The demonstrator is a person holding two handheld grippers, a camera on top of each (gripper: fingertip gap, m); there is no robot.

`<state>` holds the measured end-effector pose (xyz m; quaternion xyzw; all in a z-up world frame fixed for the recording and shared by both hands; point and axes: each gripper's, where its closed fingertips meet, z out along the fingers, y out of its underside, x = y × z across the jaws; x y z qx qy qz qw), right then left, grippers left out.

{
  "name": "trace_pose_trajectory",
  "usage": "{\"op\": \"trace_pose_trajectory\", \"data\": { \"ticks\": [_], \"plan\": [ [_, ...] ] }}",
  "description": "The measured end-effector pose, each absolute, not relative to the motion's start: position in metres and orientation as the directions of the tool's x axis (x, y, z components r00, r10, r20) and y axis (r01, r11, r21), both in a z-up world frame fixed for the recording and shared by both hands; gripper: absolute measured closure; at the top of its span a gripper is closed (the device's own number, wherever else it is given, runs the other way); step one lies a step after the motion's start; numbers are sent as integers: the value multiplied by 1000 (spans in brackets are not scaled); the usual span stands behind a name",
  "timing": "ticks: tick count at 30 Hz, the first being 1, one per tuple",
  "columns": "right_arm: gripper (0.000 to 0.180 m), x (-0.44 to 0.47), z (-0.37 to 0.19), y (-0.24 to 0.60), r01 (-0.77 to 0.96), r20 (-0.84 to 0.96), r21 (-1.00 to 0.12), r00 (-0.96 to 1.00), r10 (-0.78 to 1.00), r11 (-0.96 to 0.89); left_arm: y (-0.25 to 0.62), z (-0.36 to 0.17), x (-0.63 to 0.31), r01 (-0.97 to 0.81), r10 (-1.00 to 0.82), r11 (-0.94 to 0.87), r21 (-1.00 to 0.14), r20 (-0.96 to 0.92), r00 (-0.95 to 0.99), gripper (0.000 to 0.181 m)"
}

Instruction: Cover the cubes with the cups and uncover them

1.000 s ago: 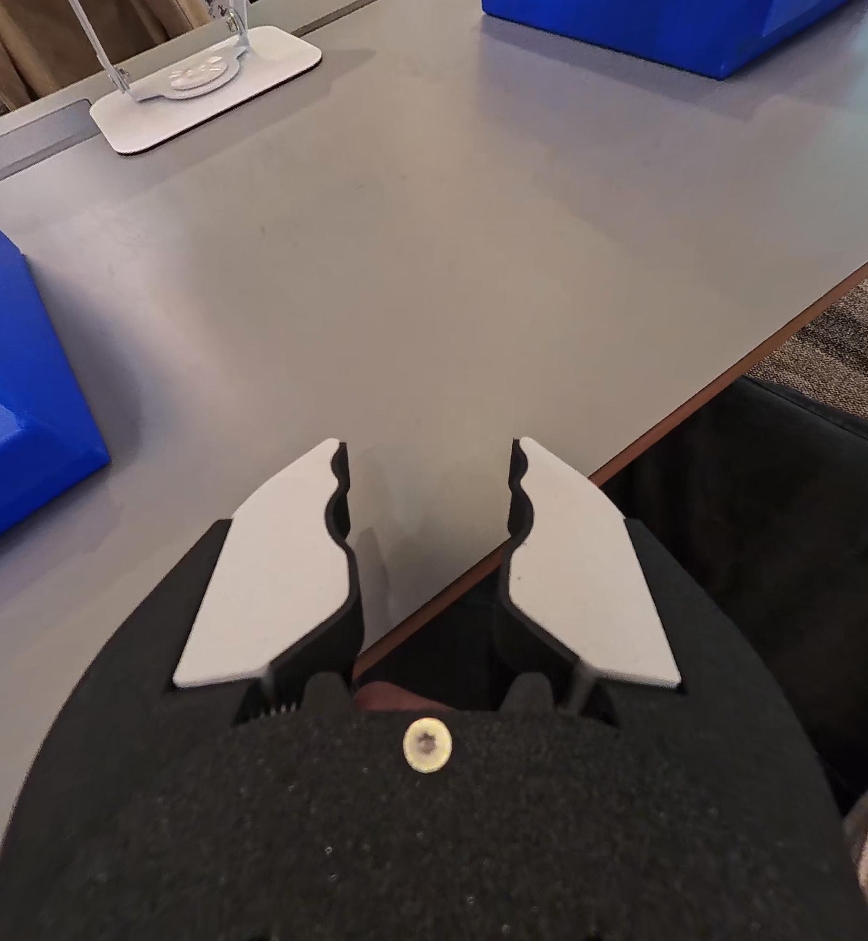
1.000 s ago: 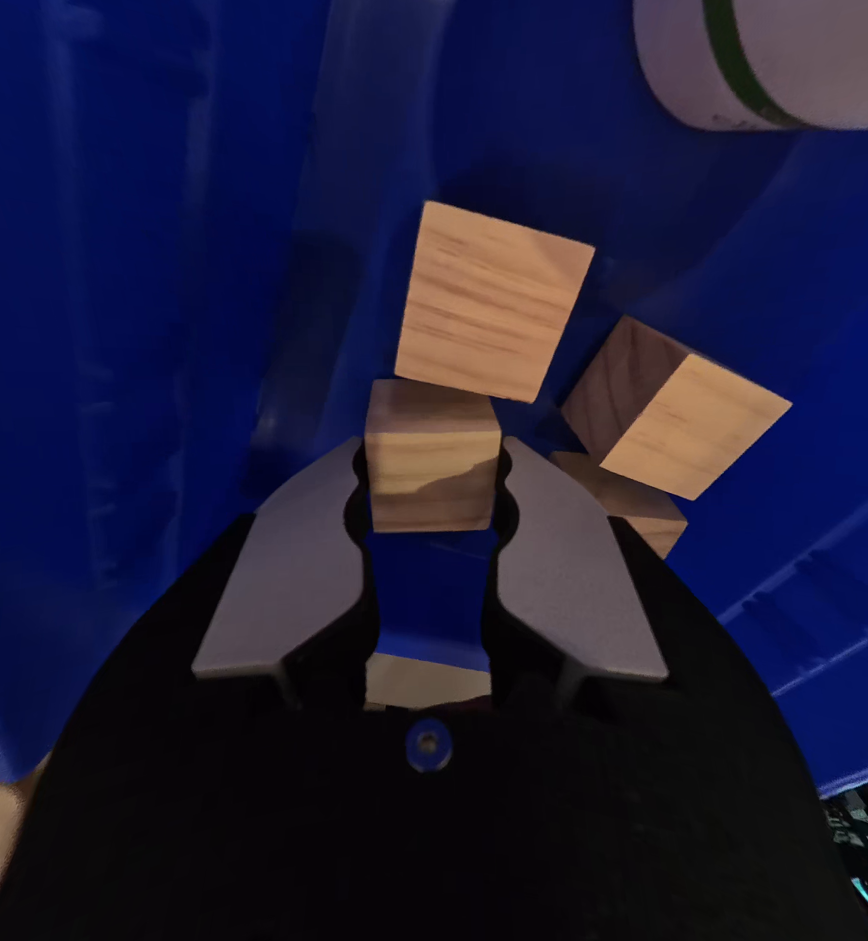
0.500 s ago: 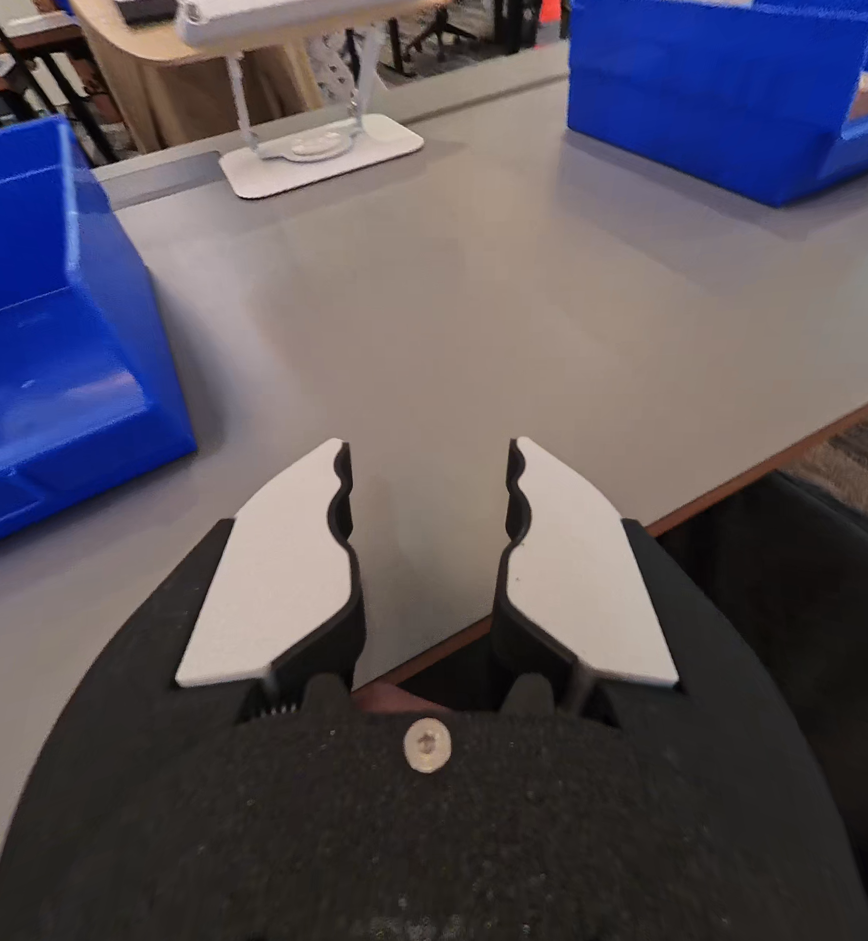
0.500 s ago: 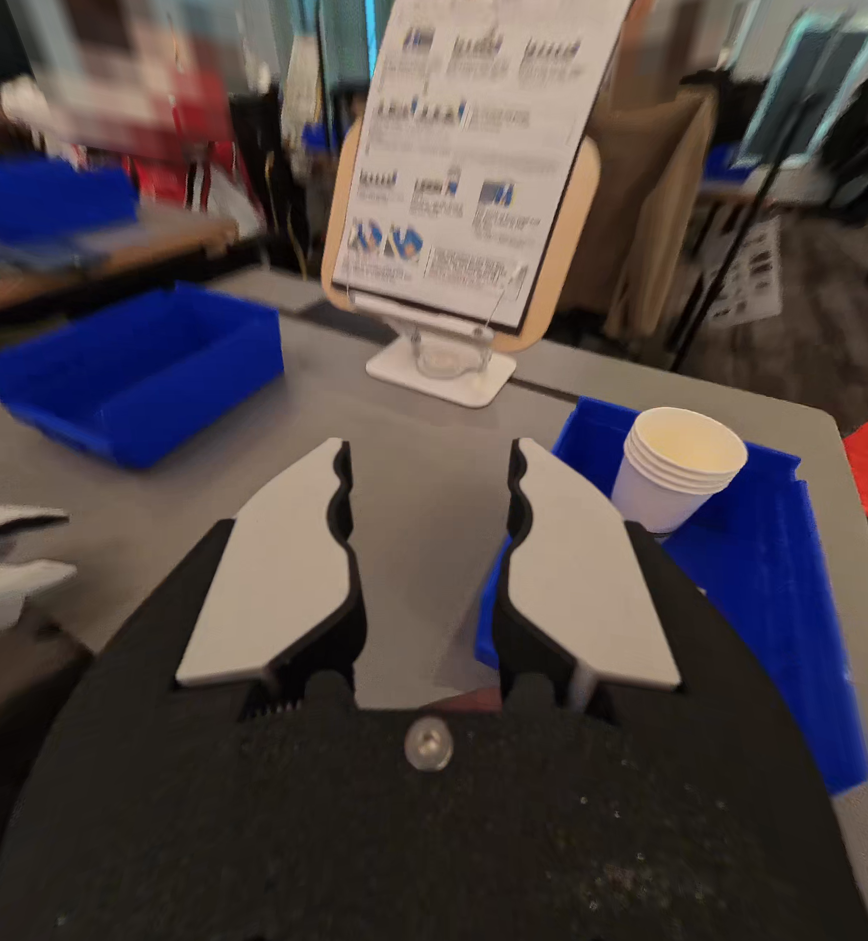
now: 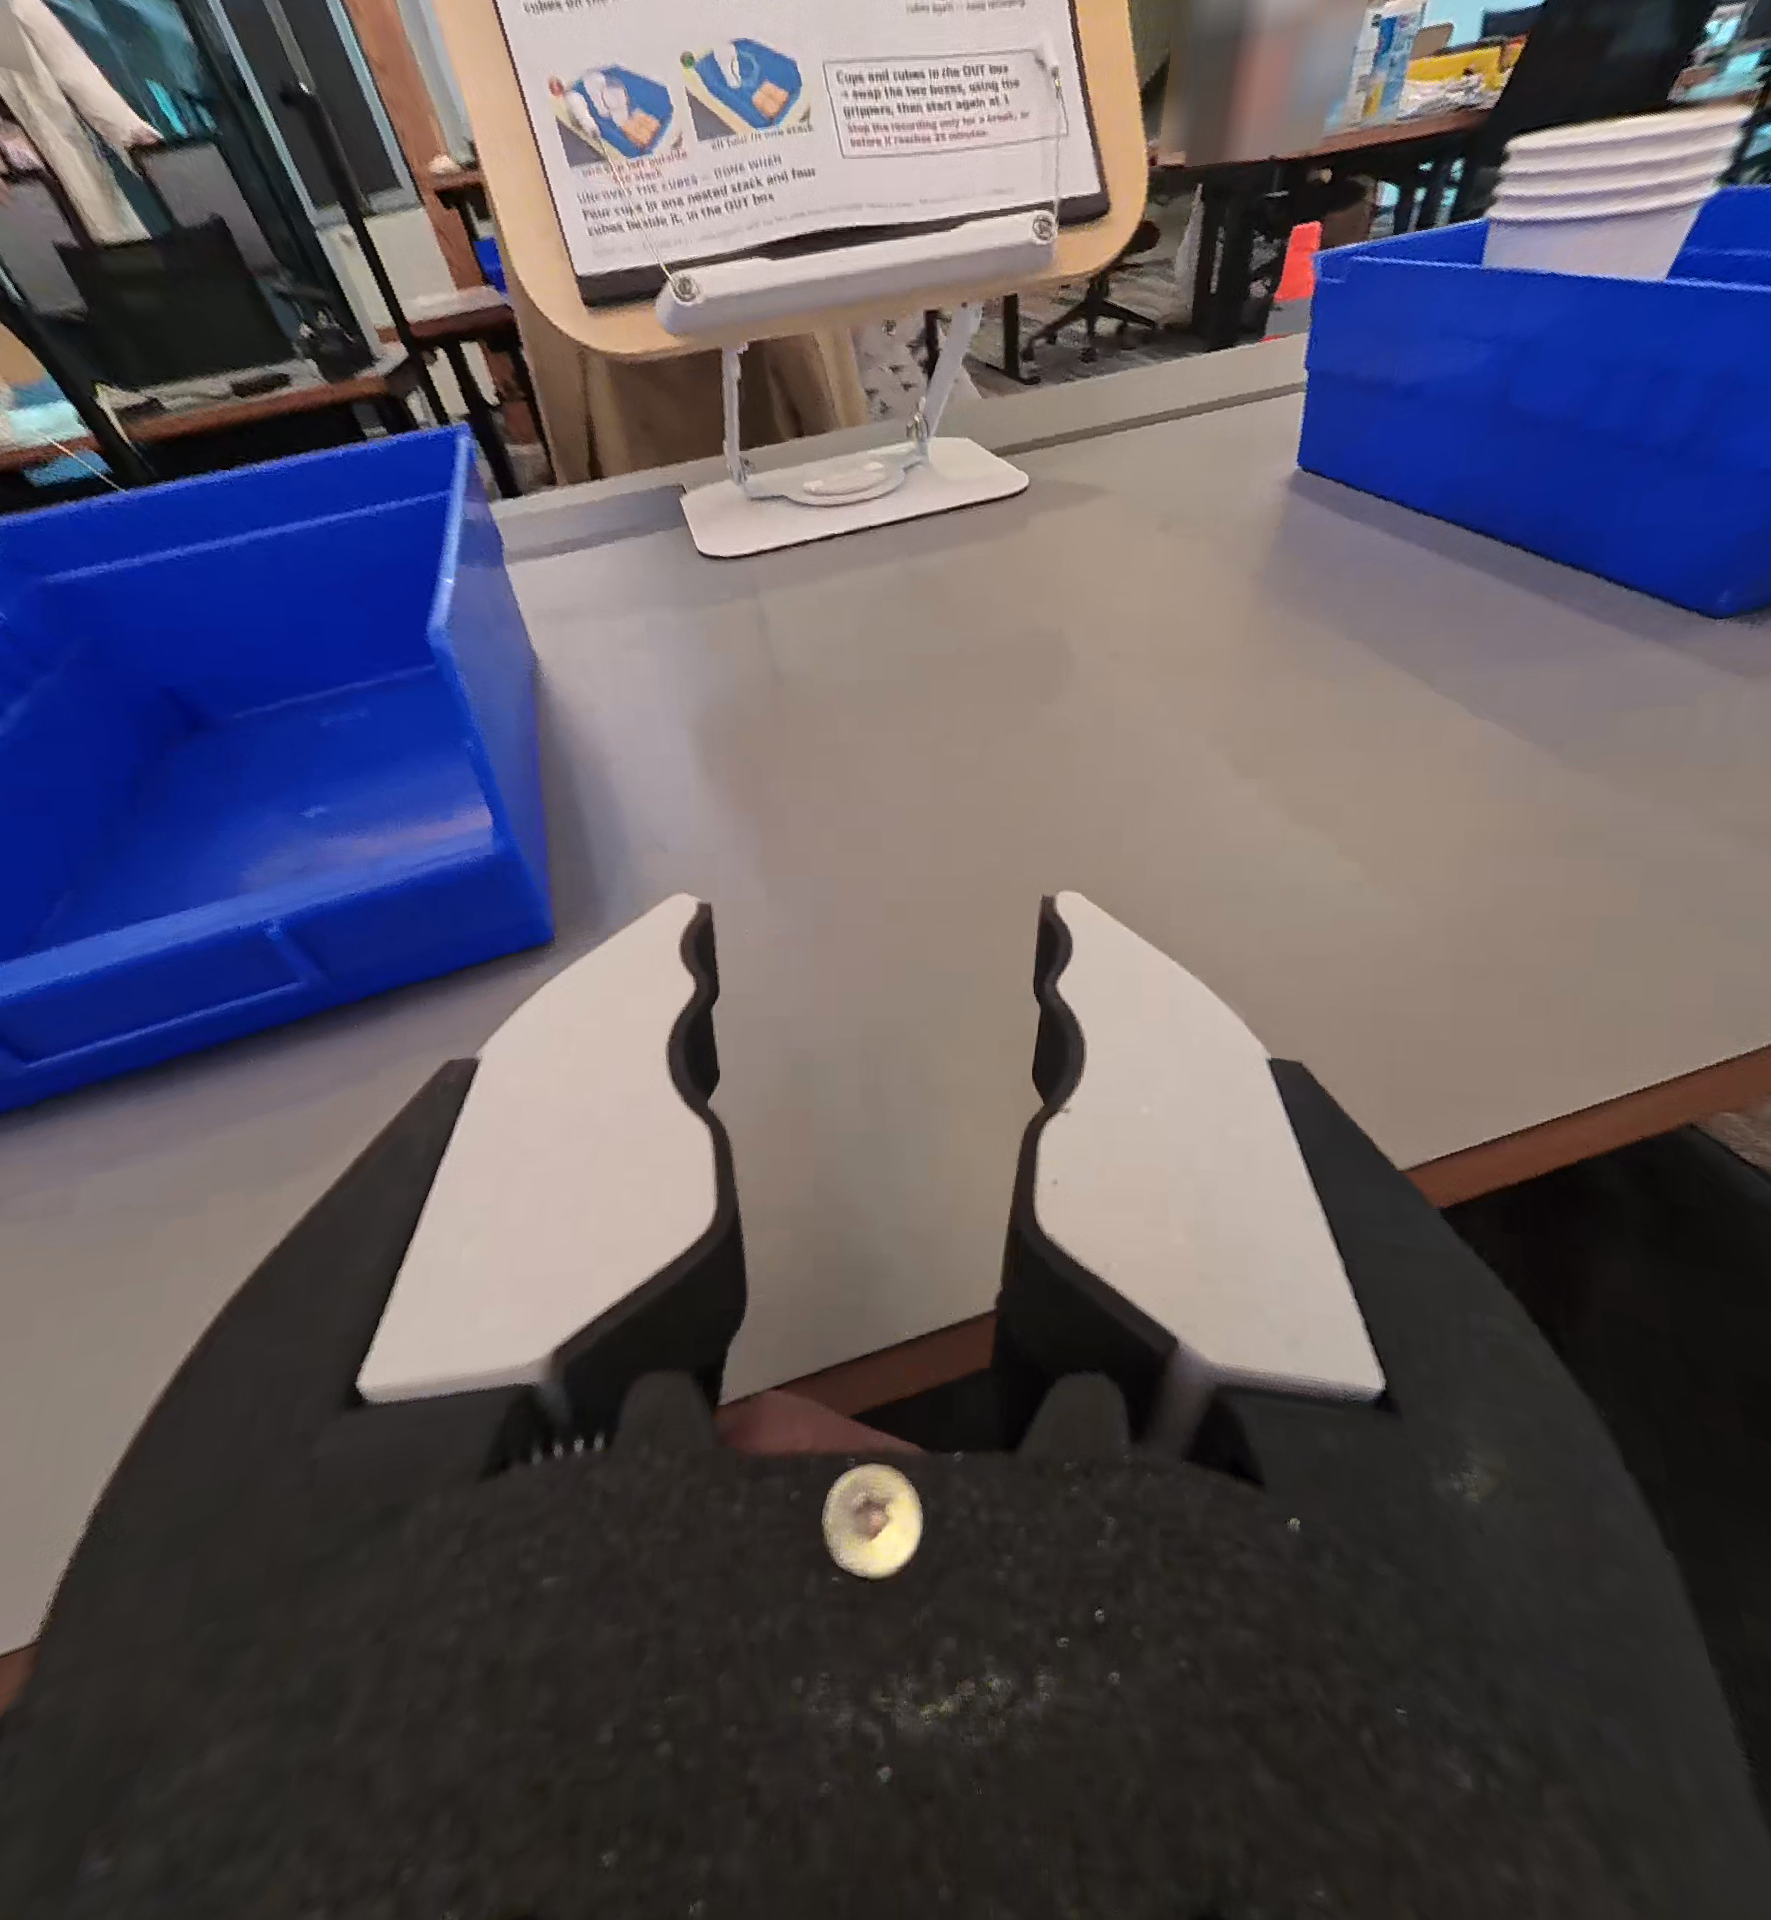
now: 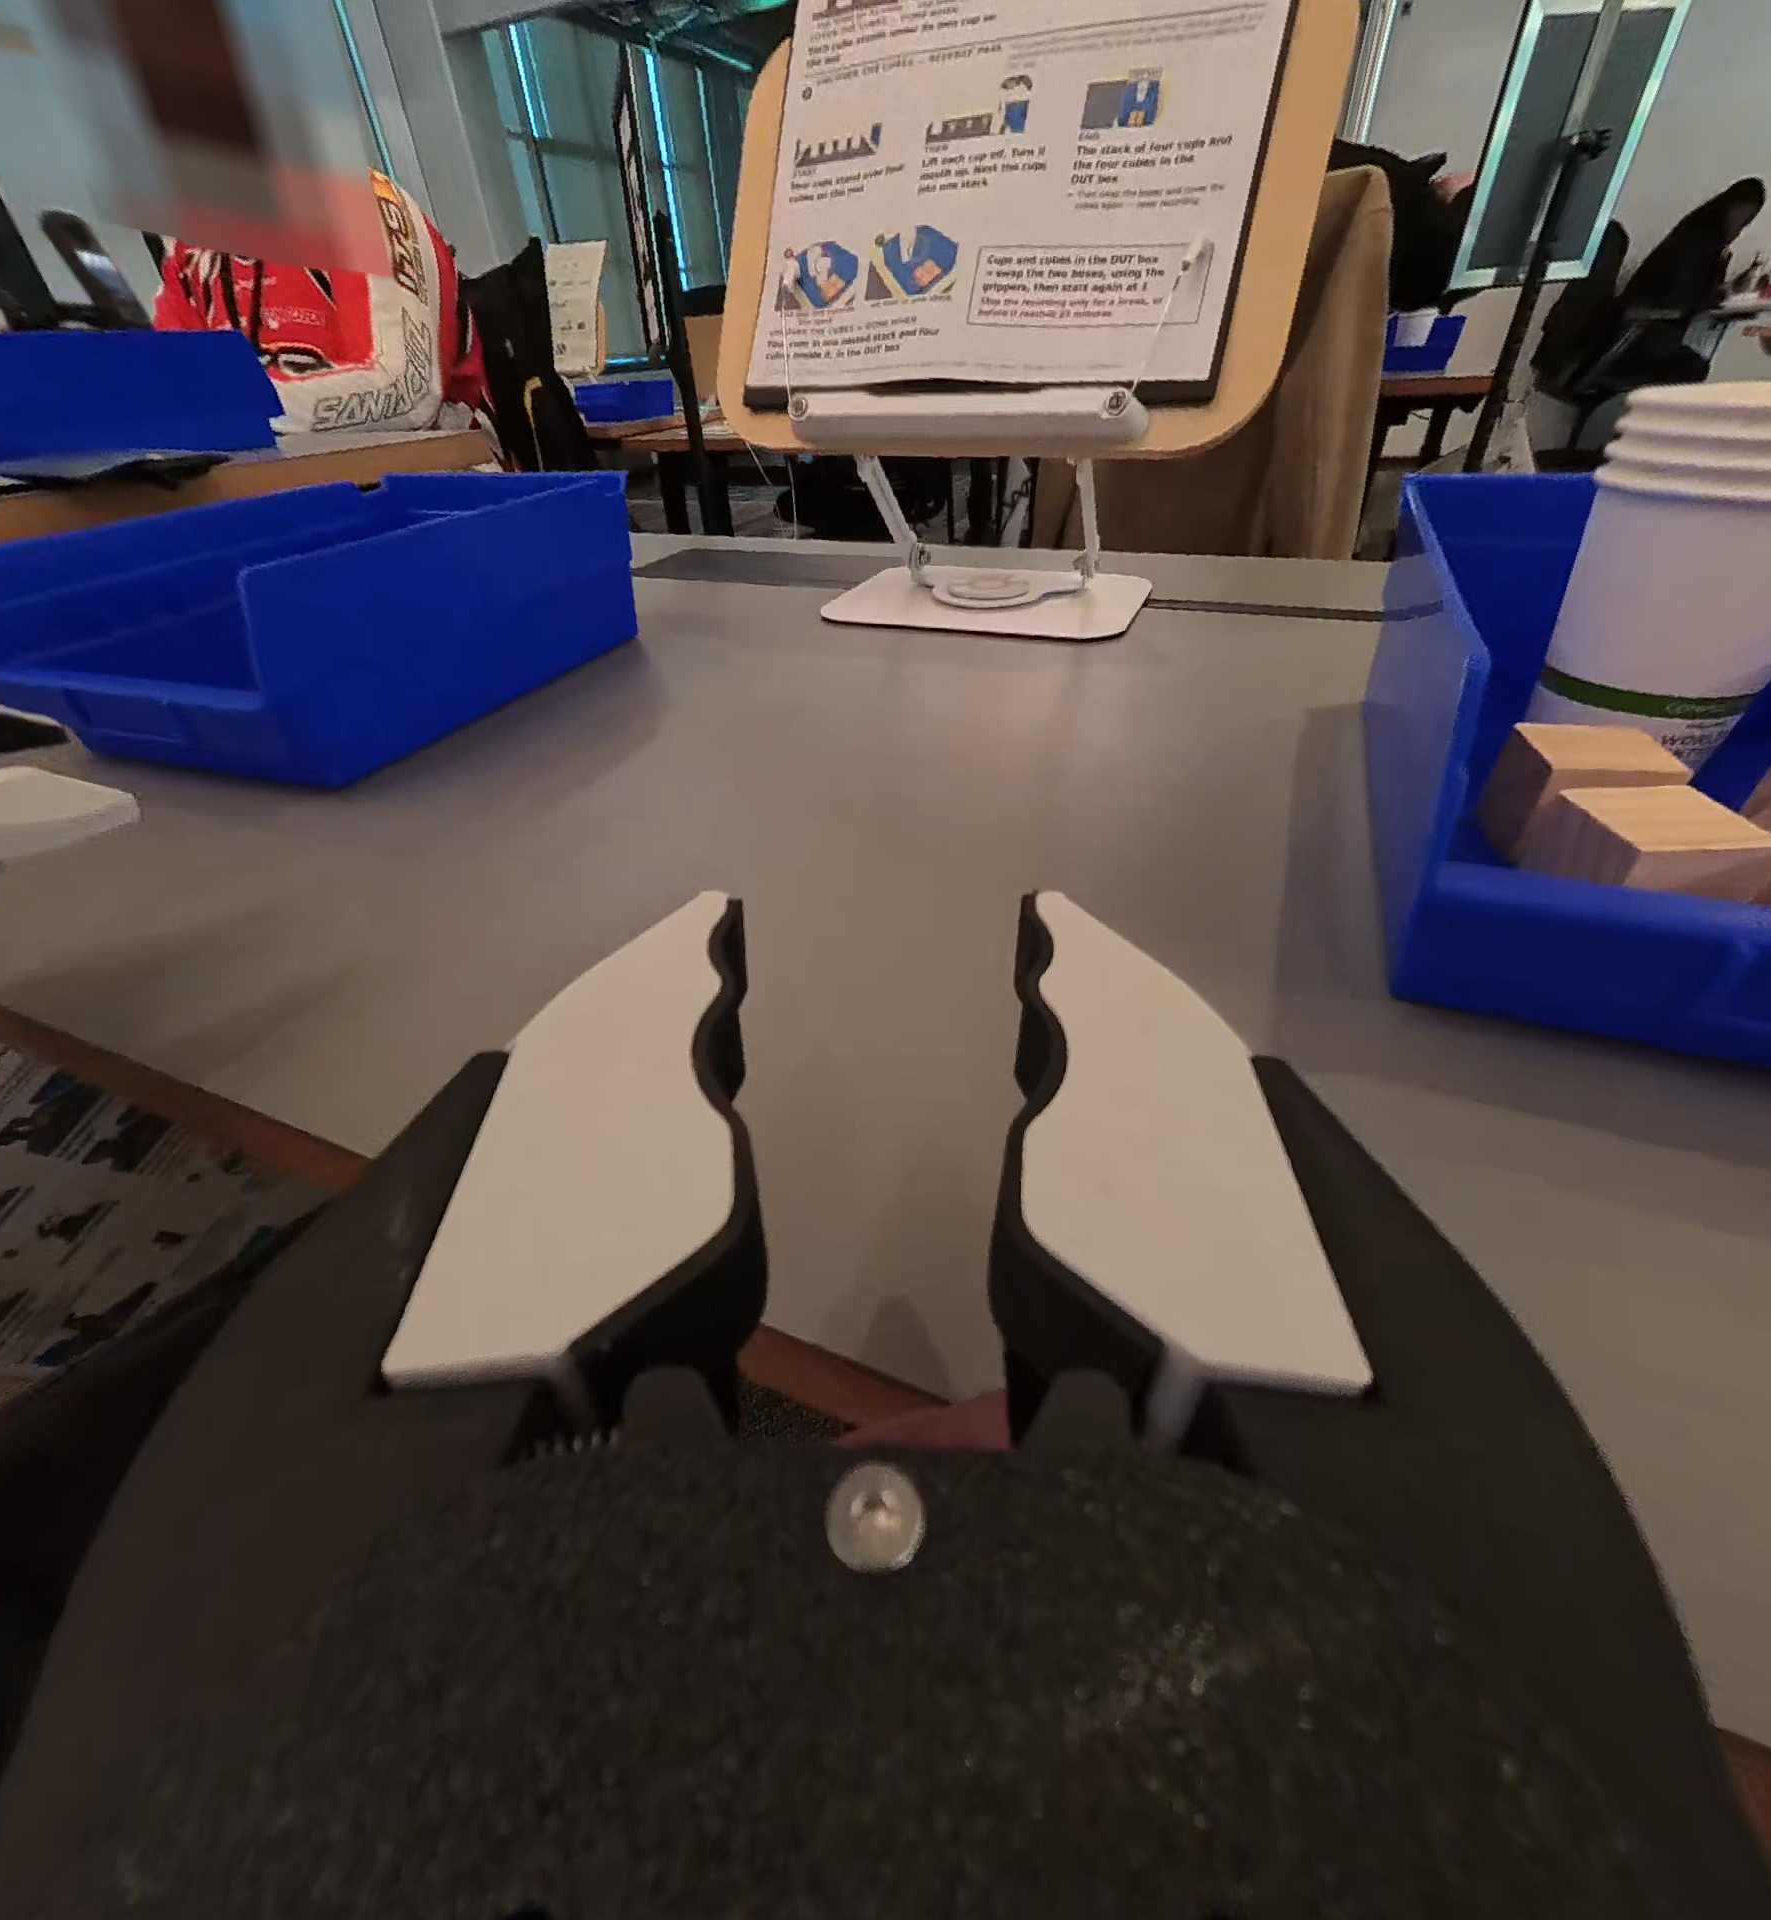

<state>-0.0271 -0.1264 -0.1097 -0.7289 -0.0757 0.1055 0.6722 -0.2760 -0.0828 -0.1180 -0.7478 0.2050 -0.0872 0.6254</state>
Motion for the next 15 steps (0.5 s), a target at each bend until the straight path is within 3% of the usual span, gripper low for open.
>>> {"op": "trace_pose_trajectory", "data": {
  "ticks": [6, 15],
  "plan": [
    [130, -13, -115, -123, -78, -96, -994, 966, 241, -81, -81, -141, -282, -235, -378, -224, -946, -138, 915, 122],
    [134, -13, -119, -124, 71, 60, -997, 975, 214, -42, -75, -139, -298, -143, -366, -246, -959, -45, 930, 117]
  ]
}}
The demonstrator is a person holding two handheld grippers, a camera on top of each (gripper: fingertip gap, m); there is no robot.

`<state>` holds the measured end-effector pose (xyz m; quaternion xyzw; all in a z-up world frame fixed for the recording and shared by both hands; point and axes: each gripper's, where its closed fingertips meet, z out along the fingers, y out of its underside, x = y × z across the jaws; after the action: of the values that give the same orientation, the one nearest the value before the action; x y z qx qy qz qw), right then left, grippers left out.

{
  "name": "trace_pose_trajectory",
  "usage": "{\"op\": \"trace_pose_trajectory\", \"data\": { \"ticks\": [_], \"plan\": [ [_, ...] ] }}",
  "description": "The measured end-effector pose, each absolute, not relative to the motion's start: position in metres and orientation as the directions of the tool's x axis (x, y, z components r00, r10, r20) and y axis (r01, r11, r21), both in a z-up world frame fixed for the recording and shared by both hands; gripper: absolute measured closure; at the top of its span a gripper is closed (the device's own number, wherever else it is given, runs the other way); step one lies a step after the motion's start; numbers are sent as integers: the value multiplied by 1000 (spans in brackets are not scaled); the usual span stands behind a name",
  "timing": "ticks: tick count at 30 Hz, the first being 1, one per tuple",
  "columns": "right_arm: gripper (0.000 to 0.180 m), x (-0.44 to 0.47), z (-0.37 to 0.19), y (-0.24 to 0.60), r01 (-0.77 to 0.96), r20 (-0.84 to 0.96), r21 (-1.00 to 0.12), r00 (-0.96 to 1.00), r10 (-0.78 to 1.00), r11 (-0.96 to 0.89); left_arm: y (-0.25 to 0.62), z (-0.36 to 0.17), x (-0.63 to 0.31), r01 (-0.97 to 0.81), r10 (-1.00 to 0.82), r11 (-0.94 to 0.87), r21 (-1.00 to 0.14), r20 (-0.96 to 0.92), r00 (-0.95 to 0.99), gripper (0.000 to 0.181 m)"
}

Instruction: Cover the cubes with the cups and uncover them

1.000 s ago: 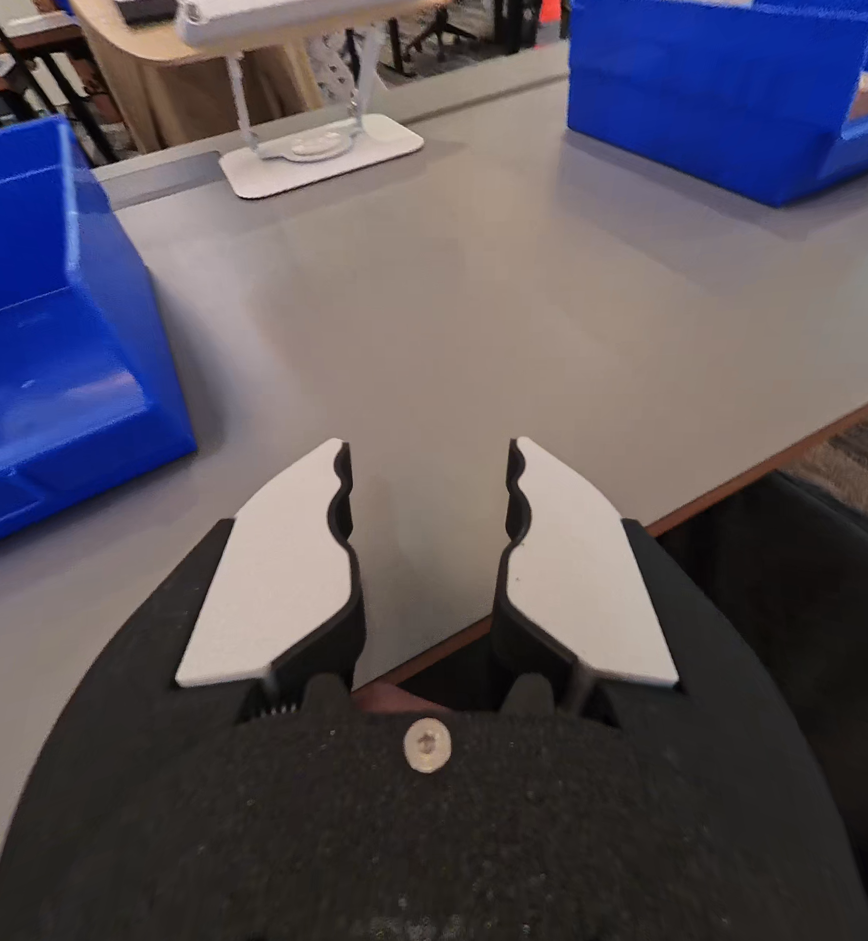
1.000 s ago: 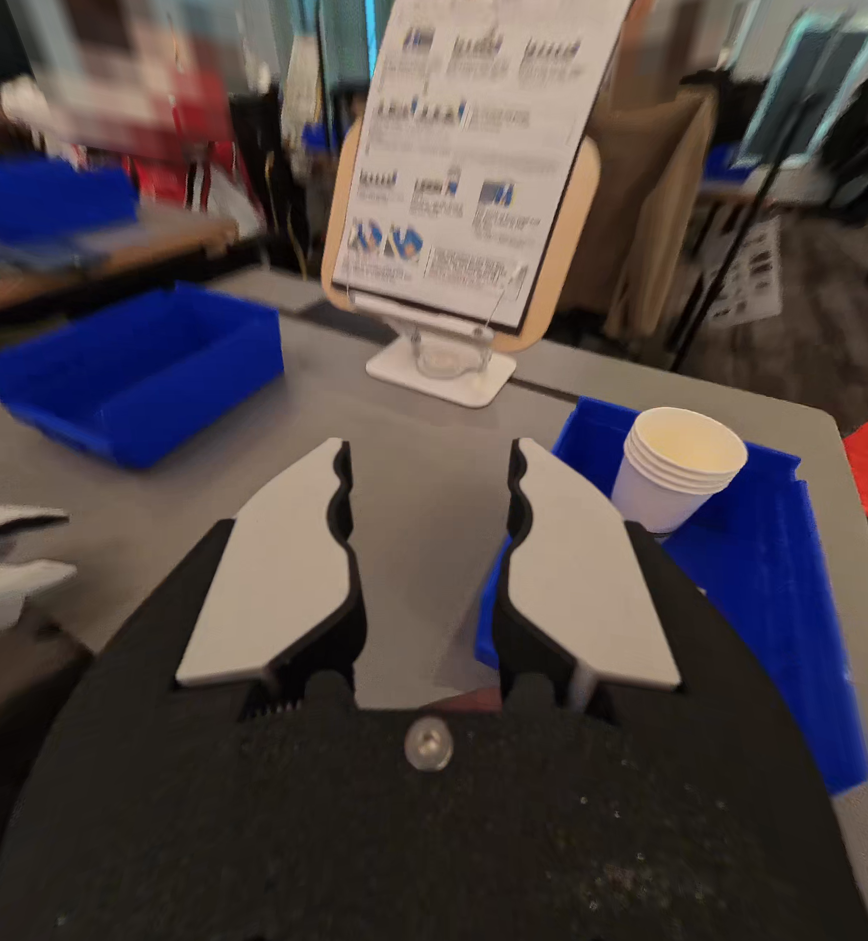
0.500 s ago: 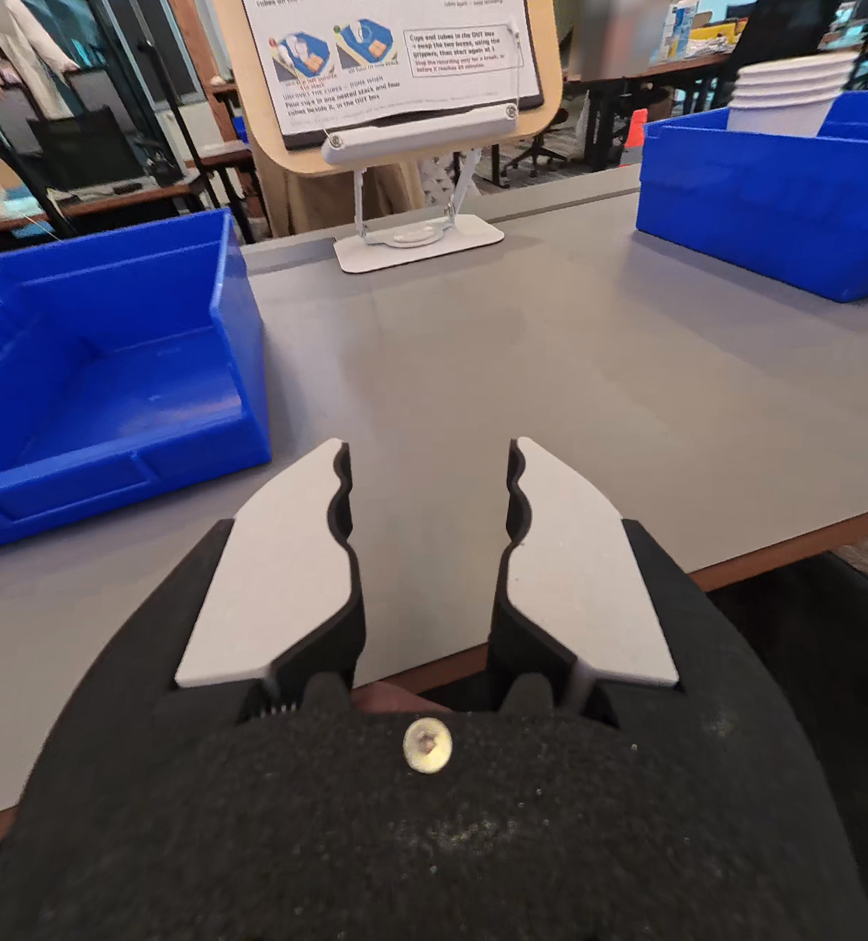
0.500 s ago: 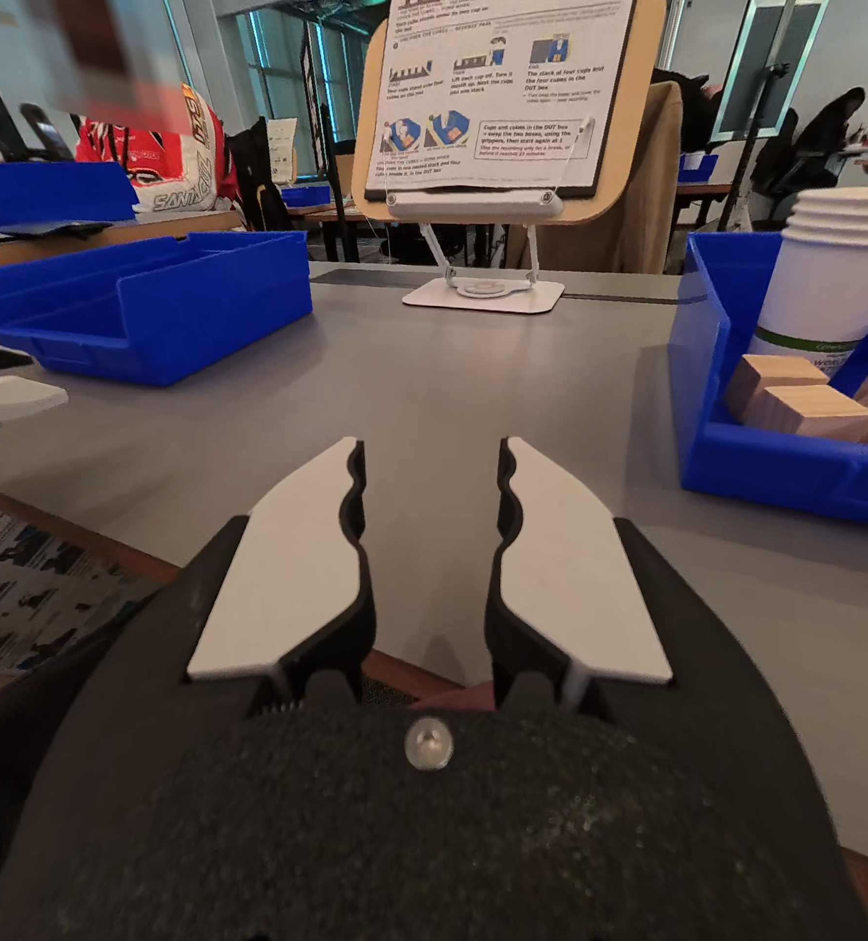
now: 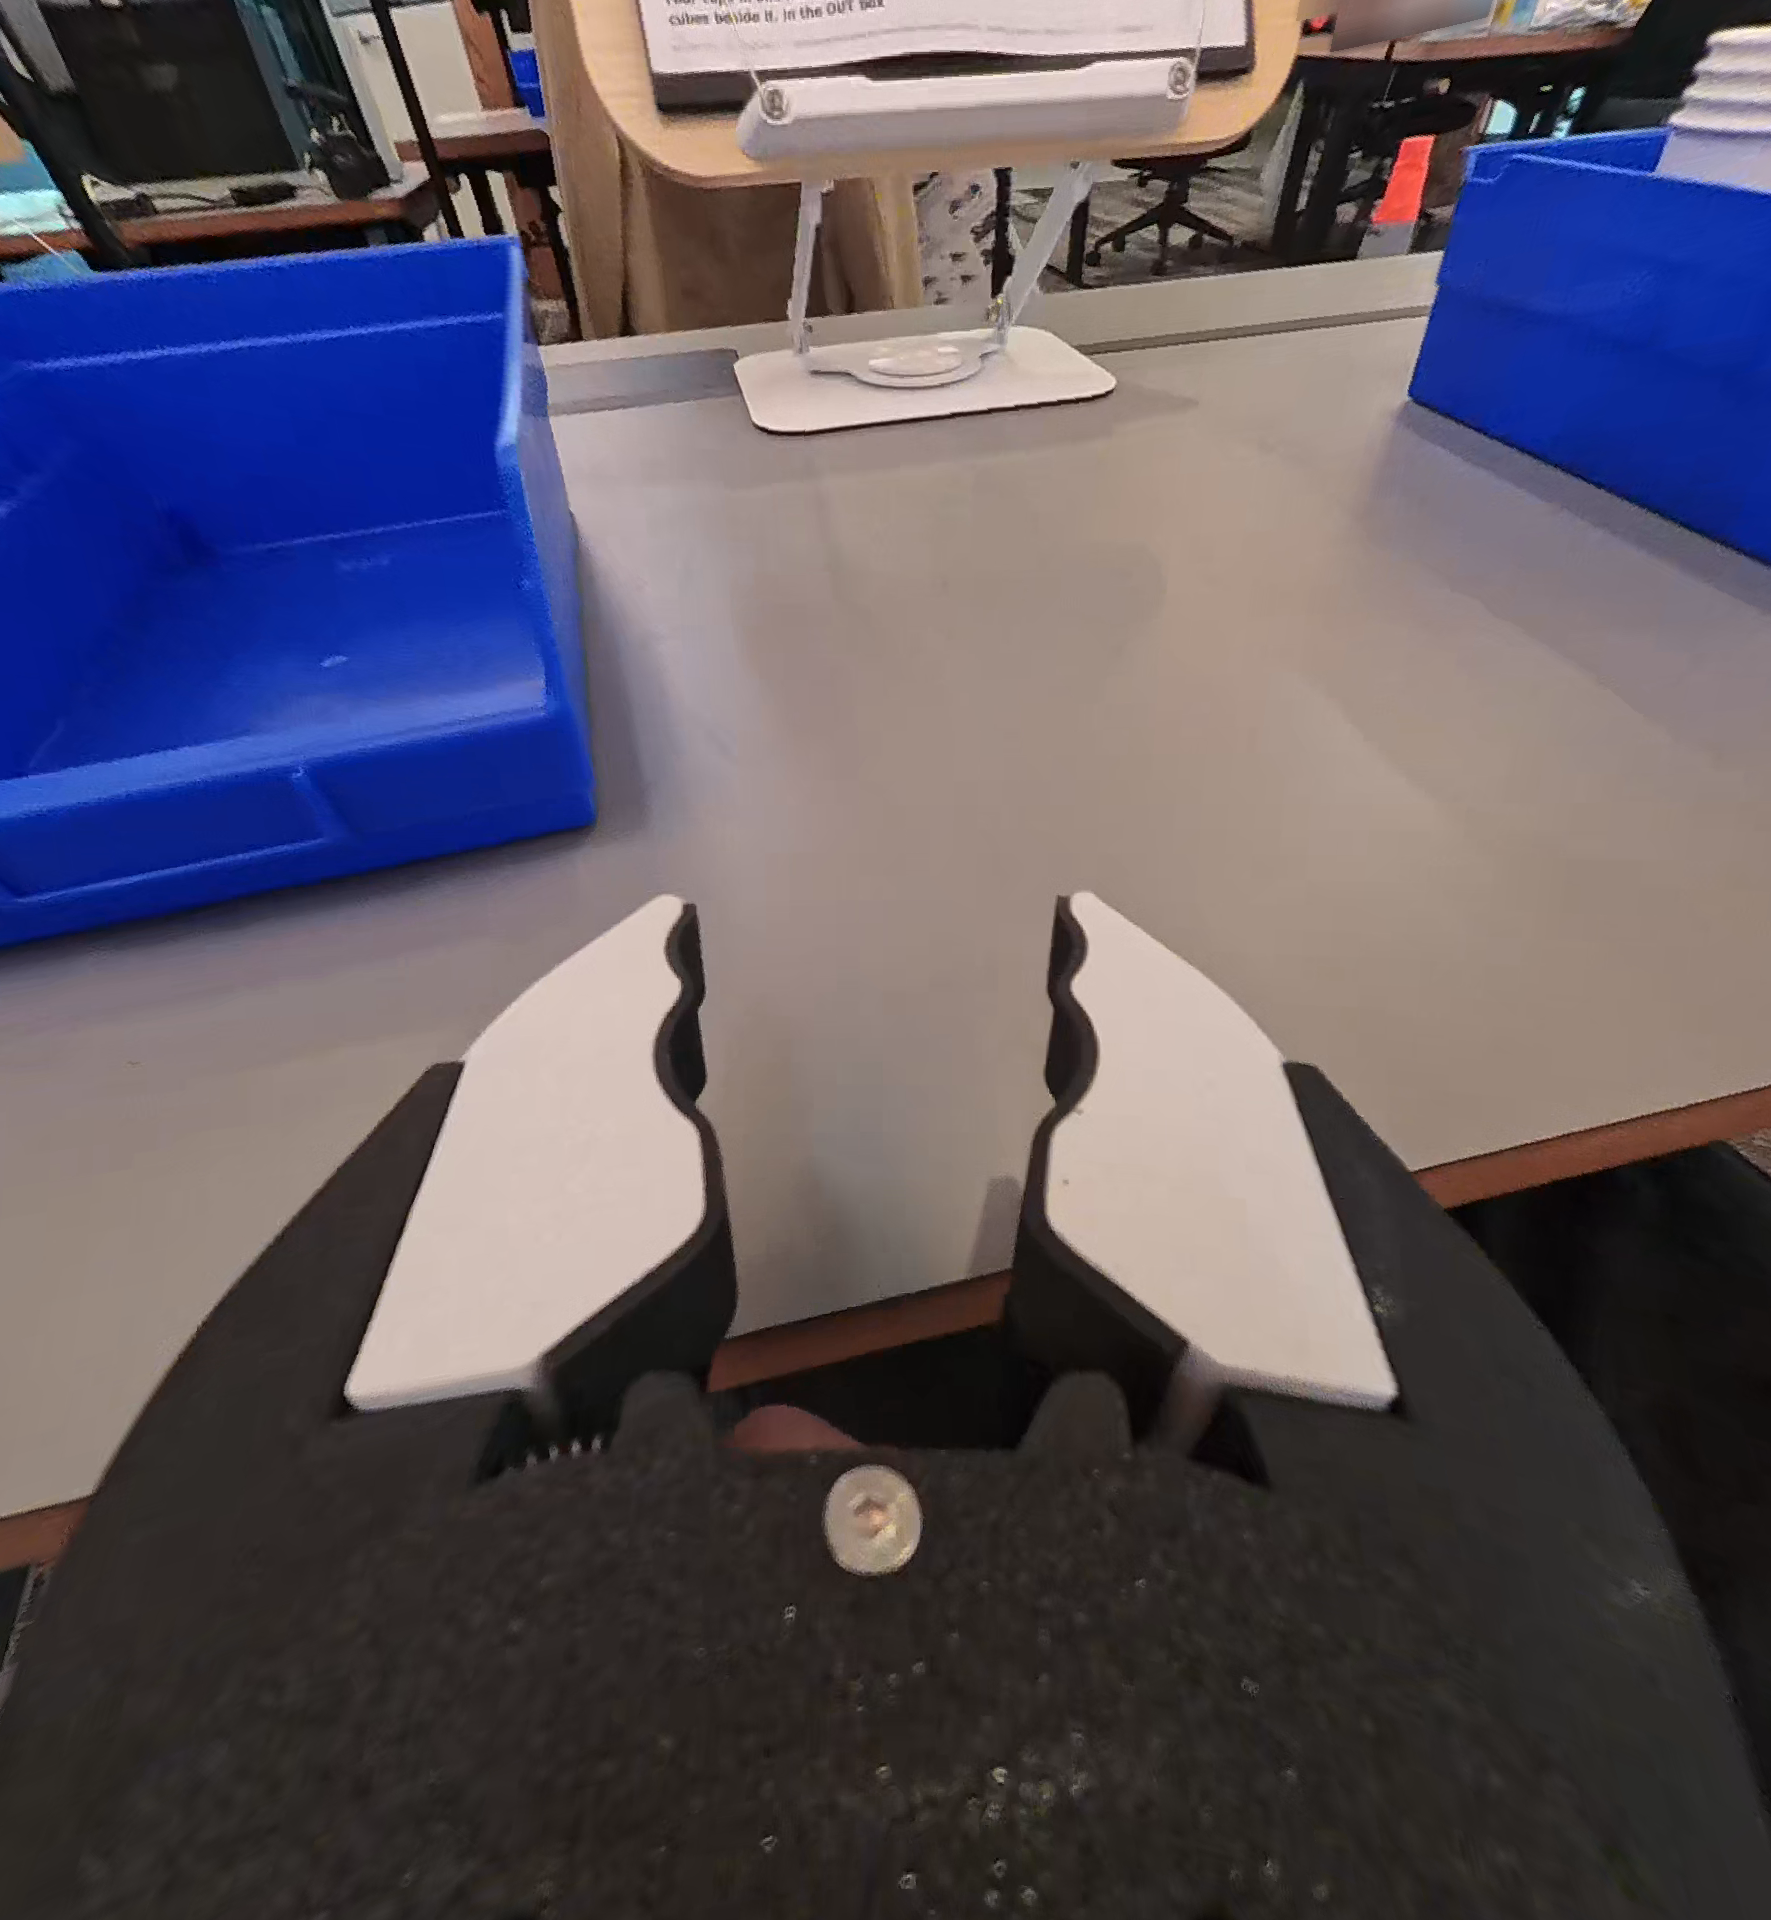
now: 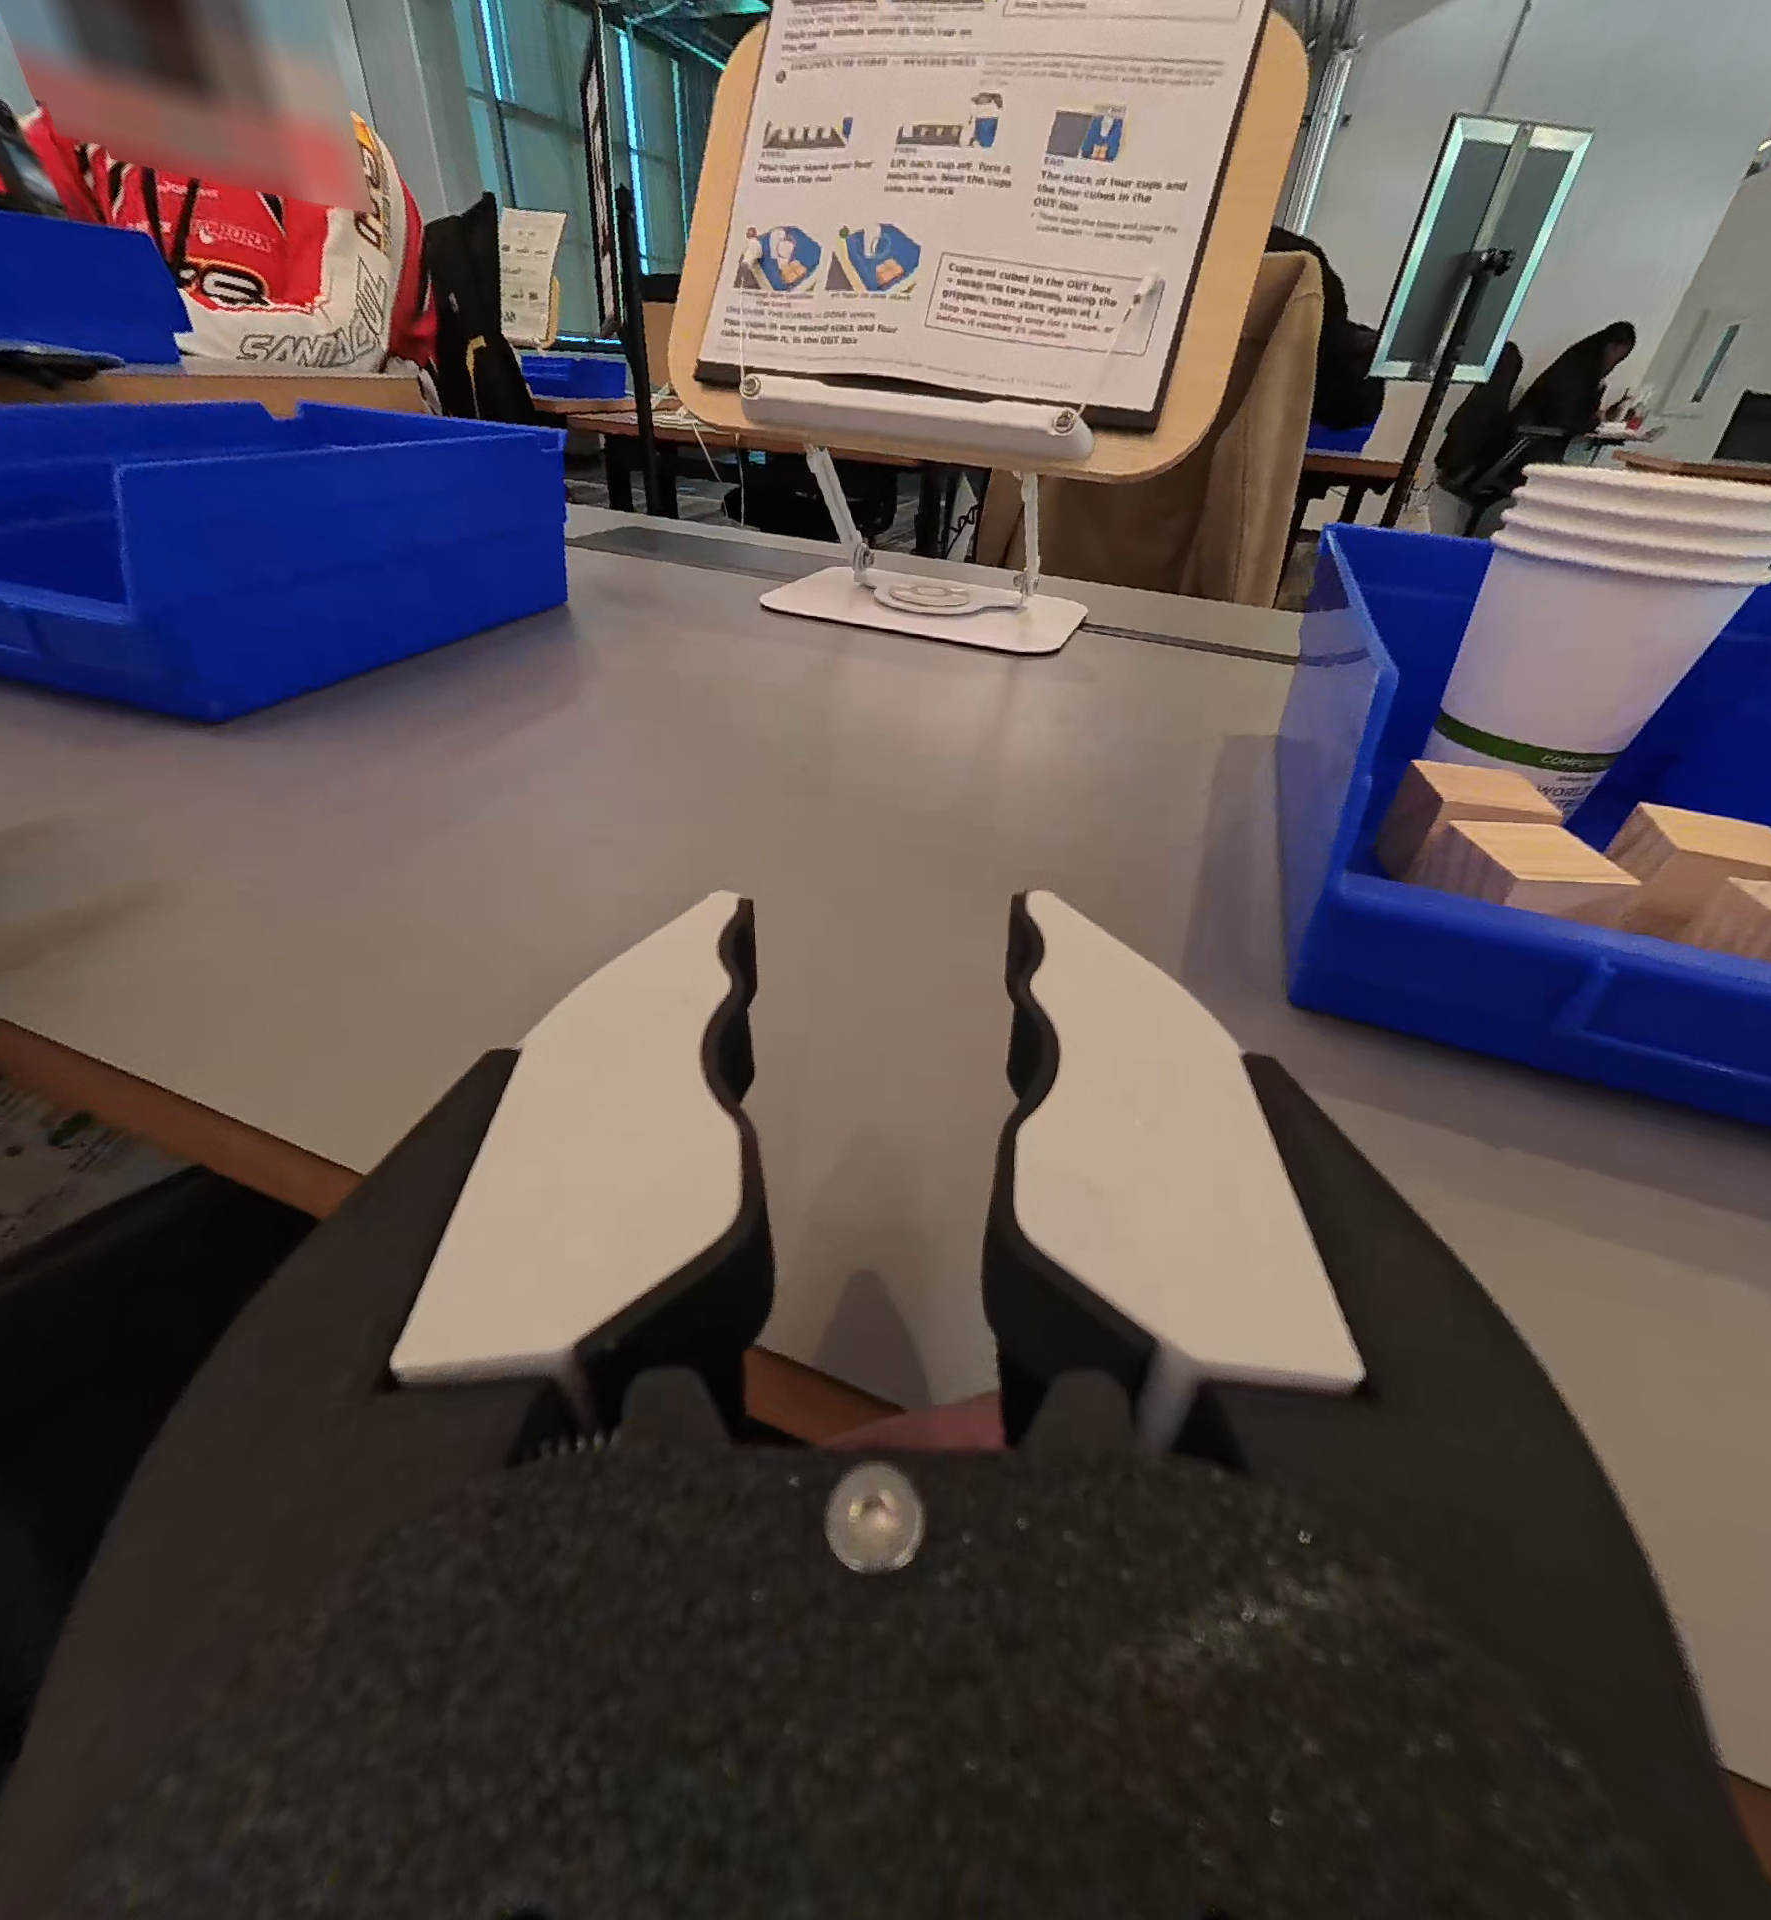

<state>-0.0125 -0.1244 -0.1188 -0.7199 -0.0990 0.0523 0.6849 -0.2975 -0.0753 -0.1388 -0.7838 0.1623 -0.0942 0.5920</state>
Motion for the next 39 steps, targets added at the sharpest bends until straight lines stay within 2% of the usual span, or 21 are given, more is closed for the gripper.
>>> {"op": "trace_pose_trajectory", "data": {
  "ticks": [7, 15, 19, 22, 25, 28, 31, 33, 36, 37, 39],
  "plan": [
    [134, -20, -124, -123, 81, 67, -995, 968, 242, -51, -72, -144, -300, -89, -380, -287, -954, 28, 925, 121],
    [135, -19, -129, -120, 92, 73, -993, 970, 234, -74, -71, -156, -295, -152, -390, -303, -941, -23, 921, 123],
    [134, 23, -110, -98, 2, -8, -993, 997, 78, -117, -72, -156, -293, -150, -403, -305, -941, -15, 915, 123],
    [116, 64, -97, -61, -116, -114, -975, 993, -20, -188, -72, -156, -291, -150, -415, -303, -941, -12, 910, 123],
    [110, 91, -109, -28, -206, -191, -936, 978, -79, -286, -72, -158, -289, -159, -422, -304, -939, -17, 906, 123],
    [104, 84, -124, -4, -274, -283, -889, 959, -29, -366, -71, -159, -287, -180, -430, -293, -939, -39, 902, 123],
    [108, 63, -122, 5, -231, -258, -904, 966, 31, -360, -70, -161, -284, -195, -441, -292, -936, -49, 896, 123],
    [92, 49, -122, 7, -186, -218, -906, 975, 43, -379, -73, -162, -279, -192, -456, -296, -936, -39, 889, 123],
    [97, 23, -120, 14, -182, -265, -891, 952, 151, -416, -78, -157, -257, -199, -494, -283, -938, -35, 869, 124],
    [107, 20, -117, 14, -199, -297, -882, 939, 174, -428, -78, -153, -244, -213, -512, -271, -939, -47, 858, 124],
    [104, 25, -104, 8, -203, -301, -888, 935, 189, -413, -75, -145, -211, -256, -557, -245, -935, -81, 827, 124]
  ]
}}
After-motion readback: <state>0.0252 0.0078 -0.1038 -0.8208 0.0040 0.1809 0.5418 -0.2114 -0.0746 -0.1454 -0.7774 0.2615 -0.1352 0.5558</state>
